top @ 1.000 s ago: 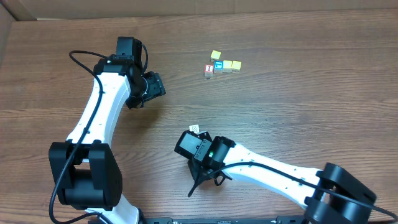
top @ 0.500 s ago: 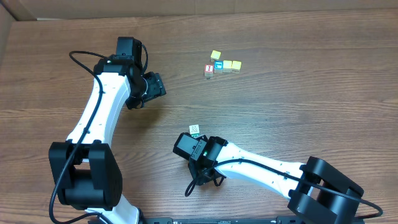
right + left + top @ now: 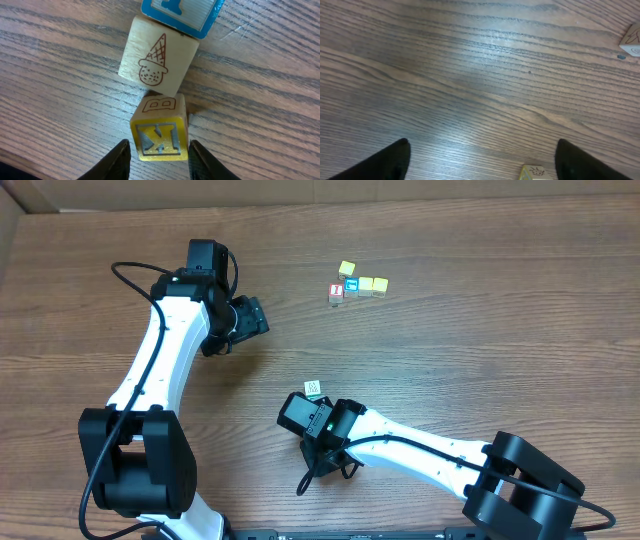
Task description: Flip 5 blocks
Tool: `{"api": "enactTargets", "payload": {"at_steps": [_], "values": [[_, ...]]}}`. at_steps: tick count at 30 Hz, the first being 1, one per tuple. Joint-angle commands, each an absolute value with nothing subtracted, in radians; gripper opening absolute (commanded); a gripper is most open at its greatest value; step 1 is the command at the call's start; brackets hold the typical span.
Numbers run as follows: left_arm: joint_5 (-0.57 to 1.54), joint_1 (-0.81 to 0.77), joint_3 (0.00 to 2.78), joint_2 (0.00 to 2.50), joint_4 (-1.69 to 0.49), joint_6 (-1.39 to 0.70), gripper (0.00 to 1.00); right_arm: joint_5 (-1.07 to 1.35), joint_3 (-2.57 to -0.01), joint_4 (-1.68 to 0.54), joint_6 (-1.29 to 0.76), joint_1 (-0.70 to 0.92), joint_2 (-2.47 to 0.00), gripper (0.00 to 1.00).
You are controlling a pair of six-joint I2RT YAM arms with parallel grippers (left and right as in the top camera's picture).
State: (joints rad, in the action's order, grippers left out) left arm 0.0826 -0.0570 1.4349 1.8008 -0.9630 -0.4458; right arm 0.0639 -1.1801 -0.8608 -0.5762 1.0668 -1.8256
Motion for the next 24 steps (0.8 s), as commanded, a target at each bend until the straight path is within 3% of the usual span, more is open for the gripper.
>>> {"api": "enactTargets", "payload": {"at_steps": [1,6,13,24], "values": [[0.094,-0.057,1.448,1.81,-0.967,-0.449,0.87,0.069,-1.209,-0.857,-0.577,1.065,-1.823,0.36],[0.094,-0.057,1.448,1.81,-0.968,-0.449,0.89,0.064,-1.213,-0.857,-0.615,1.065,-1.823,0.34],[0.094,-0.057,1.448,1.81,-0.968,-0.449,0.93,0.062,-1.213,-0.853,-0.629,1.065,-1.823,0.46],[0.094,-0.057,1.448,1.81,-0.97,-0.449,0.93,0.061,-1.212,-0.844,-0.63,1.065,-1.831,0.43]]}}
